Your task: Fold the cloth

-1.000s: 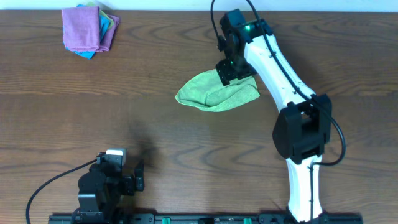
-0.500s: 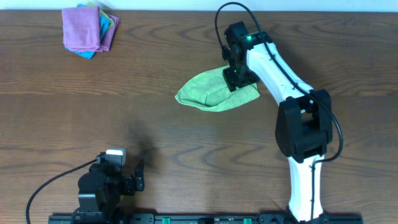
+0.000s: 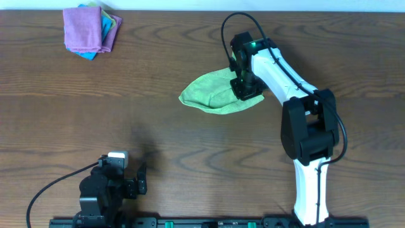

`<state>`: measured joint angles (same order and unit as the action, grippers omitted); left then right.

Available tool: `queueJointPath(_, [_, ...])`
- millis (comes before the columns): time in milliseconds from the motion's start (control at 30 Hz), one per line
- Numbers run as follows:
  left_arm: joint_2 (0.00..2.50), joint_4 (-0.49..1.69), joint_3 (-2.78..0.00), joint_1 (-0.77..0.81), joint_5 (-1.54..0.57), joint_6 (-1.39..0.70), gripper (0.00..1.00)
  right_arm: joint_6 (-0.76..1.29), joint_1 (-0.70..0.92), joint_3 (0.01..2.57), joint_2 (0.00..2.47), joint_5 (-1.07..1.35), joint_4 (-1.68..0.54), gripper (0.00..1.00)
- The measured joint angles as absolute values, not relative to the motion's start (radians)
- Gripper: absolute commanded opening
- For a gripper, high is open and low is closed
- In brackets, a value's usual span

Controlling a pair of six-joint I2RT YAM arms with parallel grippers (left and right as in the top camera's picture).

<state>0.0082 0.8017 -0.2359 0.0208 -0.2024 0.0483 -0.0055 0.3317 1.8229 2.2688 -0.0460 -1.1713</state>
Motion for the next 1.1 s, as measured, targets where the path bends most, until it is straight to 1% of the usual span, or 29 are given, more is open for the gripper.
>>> queueJointPath(167, [0.008, 0.802, -0.236, 0.021, -0.202, 0.048, 0.96, 0.011, 0.332, 1.822, 2.269, -0.046, -1.261, 0.01])
queueJointPath(333, [0.009, 0.802, -0.236, 0.021, -0.202, 0.048, 0.96, 0.081, 0.332, 1.822, 2.269, -0.044, -1.47, 0.01])
queueJointPath(367, [0.008, 0.802, -0.236, 0.021, -0.202, 0.048, 0.96, 0.099, 0.332, 1.822, 2.269, -0.039, -1.515, 0.11])
queueJointPath(433, [0.008, 0.802, -0.236, 0.021, -0.203, 0.048, 0.95, 0.13, 0.332, 1.822, 2.269, -0.02, -1.594, 0.36])
queueJointPath(533, [0.008, 0.802, -0.236, 0.021, -0.202, 0.049, 0.96, 0.157, 0.332, 1.822, 2.269, 0.009, -1.679, 0.79])
queueJointPath(567, [0.008, 0.802, -0.236, 0.021, -0.202, 0.048, 0.96, 0.157, 0.332, 1.822, 2.269, 0.017, -1.683, 0.8])
queueJointPath(600, [0.008, 0.802, -0.236, 0.021, -0.202, 0.048, 0.96, 0.159, 0.332, 1.822, 2.269, 0.02, -1.674, 0.73])
queueJointPath(667, [0.008, 0.802, -0.236, 0.021, -0.203, 0.048, 0.96, 0.164, 0.332, 1.82, 2.269, 0.027, -1.591, 0.63])
queueJointPath(700, [0.008, 0.802, -0.236, 0.021, -0.202, 0.048, 0.96, 0.175, 0.332, 1.82, 2.269, 0.028, -1.531, 0.62])
queueJointPath(767, [0.008, 0.802, -0.236, 0.021, -0.202, 0.048, 0.96, 0.173, 0.332, 1.819, 2.269, 0.029, -1.448, 0.55])
queueJointPath(800, [0.008, 0.802, -0.236, 0.021, -0.202, 0.048, 0.96, 0.173, 0.332, 1.819, 2.269, 0.03, -1.405, 0.53])
queueJointPath(933, [0.008, 0.802, -0.236, 0.021, -0.202, 0.048, 0.96, 0.177, 0.332, 1.819, 2.269, 0.03, -1.254, 0.5])
queueJointPath(1033, [0.008, 0.802, -0.236, 0.021, -0.202, 0.048, 0.96, 0.176, 0.332, 1.819, 2.269, 0.029, -1.188, 0.52])
queueJointPath(1100, [0.008, 0.802, -0.236, 0.021, -0.202, 0.048, 0.96, 0.176, 0.332, 1.819, 2.269, 0.024, -1.129, 0.52])
